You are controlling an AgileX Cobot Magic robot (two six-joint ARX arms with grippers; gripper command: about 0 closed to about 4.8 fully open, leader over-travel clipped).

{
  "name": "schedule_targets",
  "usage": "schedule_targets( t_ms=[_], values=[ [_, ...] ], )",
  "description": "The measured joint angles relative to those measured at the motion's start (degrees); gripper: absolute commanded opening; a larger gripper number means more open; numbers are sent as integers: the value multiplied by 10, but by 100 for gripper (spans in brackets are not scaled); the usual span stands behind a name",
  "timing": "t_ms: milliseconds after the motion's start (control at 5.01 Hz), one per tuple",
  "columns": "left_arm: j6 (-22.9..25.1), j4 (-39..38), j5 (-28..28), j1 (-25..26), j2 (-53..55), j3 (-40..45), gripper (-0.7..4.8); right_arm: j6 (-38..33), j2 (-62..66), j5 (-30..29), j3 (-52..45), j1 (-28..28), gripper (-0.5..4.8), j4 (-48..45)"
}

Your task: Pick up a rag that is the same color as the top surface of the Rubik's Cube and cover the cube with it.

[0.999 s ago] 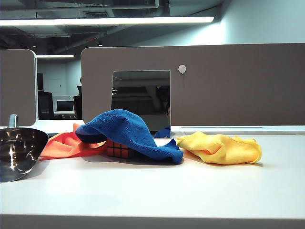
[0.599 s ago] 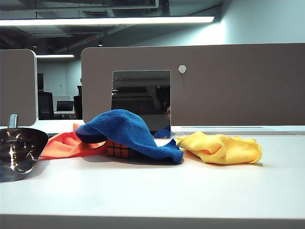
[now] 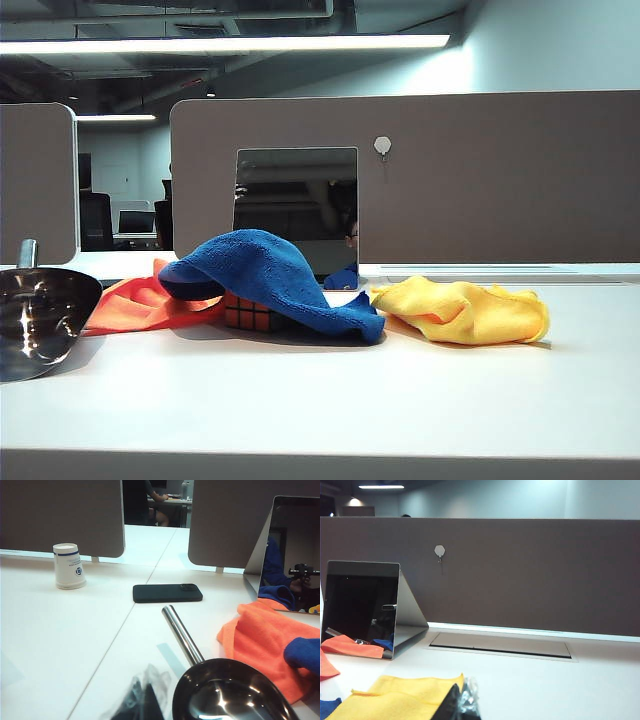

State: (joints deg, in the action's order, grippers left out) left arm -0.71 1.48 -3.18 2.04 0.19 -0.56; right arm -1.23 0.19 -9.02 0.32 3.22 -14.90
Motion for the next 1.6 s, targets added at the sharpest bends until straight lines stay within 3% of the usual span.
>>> schedule_targets(
  t_ms=[200,399,599,799,1198,1598],
  values=[
    [0,0,13,0,0,0,-6,8,0,3,0,0,-5,4],
    [0,0,109,0,0,0,-6,13,0,14,0,0,-5,20],
    [0,1,133,-2,0,0,-6,13,0,45,0,0,-5,42],
    [0,9,132,-2,0,0,-6,13,0,83,0,0,-5,66],
    [22,11,133,-2,0,0,-6,13,0,90,0,0,-5,80],
    [36,13,85,-2,0,0,-5,13,0,90,0,0,-5,80]
  ],
)
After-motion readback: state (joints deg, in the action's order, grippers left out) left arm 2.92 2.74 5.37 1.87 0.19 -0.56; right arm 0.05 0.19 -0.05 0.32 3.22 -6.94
